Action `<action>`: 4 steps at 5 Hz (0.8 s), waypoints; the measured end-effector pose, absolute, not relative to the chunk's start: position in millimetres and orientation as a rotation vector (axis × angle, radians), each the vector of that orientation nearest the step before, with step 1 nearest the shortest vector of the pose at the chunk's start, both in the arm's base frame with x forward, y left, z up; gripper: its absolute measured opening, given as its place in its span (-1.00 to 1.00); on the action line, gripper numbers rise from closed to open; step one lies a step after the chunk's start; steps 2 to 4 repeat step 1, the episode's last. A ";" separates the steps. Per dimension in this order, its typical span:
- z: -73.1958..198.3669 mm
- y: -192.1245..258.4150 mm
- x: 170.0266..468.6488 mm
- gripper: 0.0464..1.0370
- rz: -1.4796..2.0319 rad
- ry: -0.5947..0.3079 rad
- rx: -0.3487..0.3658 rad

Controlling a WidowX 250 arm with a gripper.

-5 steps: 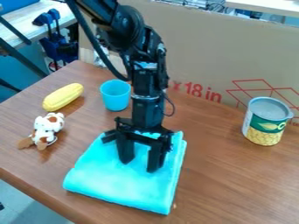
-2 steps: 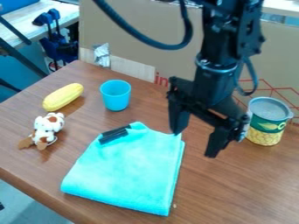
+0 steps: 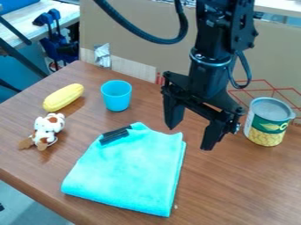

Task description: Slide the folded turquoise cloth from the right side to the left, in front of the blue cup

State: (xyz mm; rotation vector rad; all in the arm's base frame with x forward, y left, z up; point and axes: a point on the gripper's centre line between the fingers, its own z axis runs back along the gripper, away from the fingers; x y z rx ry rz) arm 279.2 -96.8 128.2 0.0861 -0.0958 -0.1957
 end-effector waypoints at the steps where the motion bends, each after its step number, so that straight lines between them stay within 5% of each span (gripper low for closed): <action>1: 128.2 -97.3 279.1 0.93 -0.197 -0.096 0.086; 4: 128.2 -97.3 279.1 0.93 -0.197 -0.096 0.086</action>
